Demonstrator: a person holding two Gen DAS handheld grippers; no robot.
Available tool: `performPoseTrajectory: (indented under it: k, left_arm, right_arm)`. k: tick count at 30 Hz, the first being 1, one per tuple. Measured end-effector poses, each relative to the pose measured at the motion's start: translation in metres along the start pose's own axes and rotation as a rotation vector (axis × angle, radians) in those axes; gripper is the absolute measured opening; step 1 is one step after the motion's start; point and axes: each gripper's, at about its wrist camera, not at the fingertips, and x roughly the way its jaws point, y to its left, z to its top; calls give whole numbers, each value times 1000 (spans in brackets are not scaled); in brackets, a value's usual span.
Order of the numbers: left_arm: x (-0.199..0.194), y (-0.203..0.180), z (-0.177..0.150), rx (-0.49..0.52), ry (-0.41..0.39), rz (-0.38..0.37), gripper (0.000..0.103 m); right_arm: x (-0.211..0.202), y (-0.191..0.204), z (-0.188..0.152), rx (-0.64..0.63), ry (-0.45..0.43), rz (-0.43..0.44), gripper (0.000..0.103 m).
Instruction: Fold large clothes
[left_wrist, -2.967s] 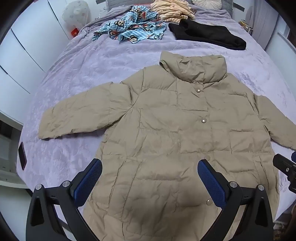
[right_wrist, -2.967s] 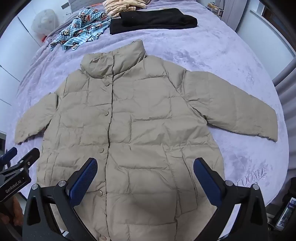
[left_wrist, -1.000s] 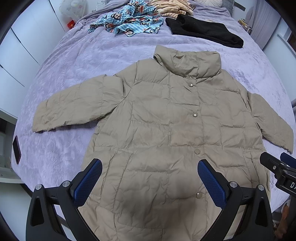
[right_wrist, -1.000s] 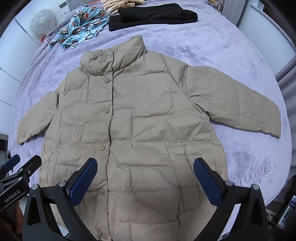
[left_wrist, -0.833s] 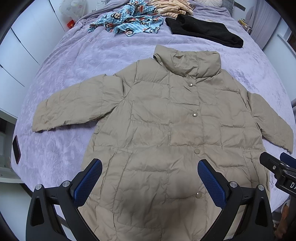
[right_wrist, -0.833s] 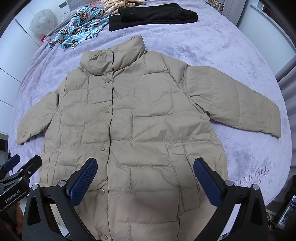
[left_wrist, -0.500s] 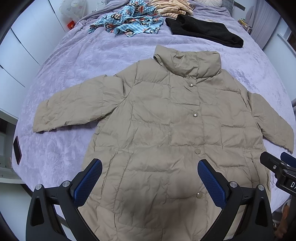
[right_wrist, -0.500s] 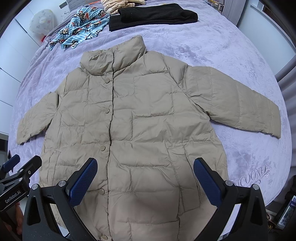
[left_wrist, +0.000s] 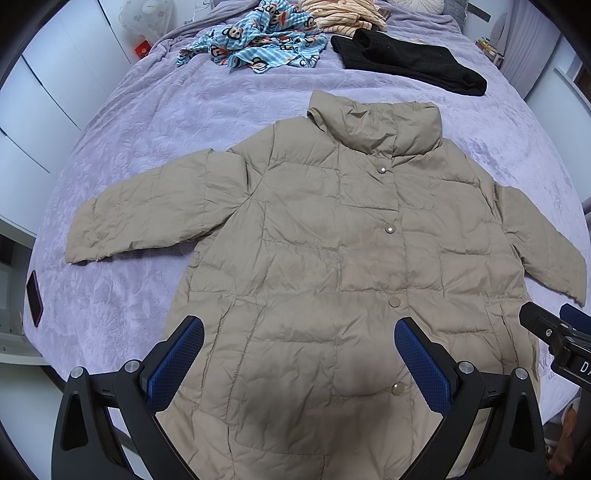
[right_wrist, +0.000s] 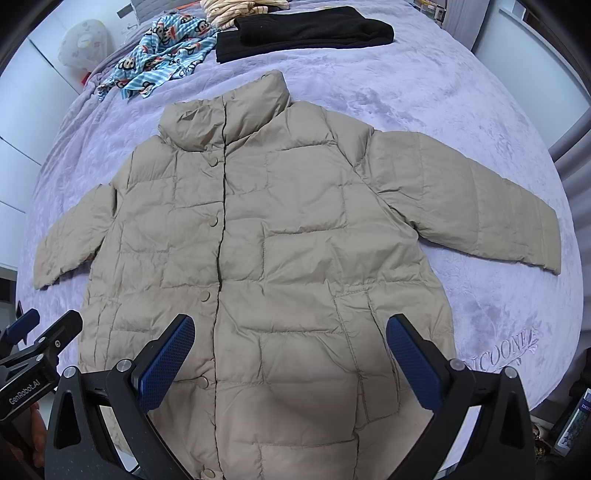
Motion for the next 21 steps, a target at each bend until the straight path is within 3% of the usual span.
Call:
performPoseTrajectory:
  k: [21]
  left_arm:
    - [-1,2,1,-6,1,0,103]
  right_arm:
    - [0,0,0,3,0,4,103]
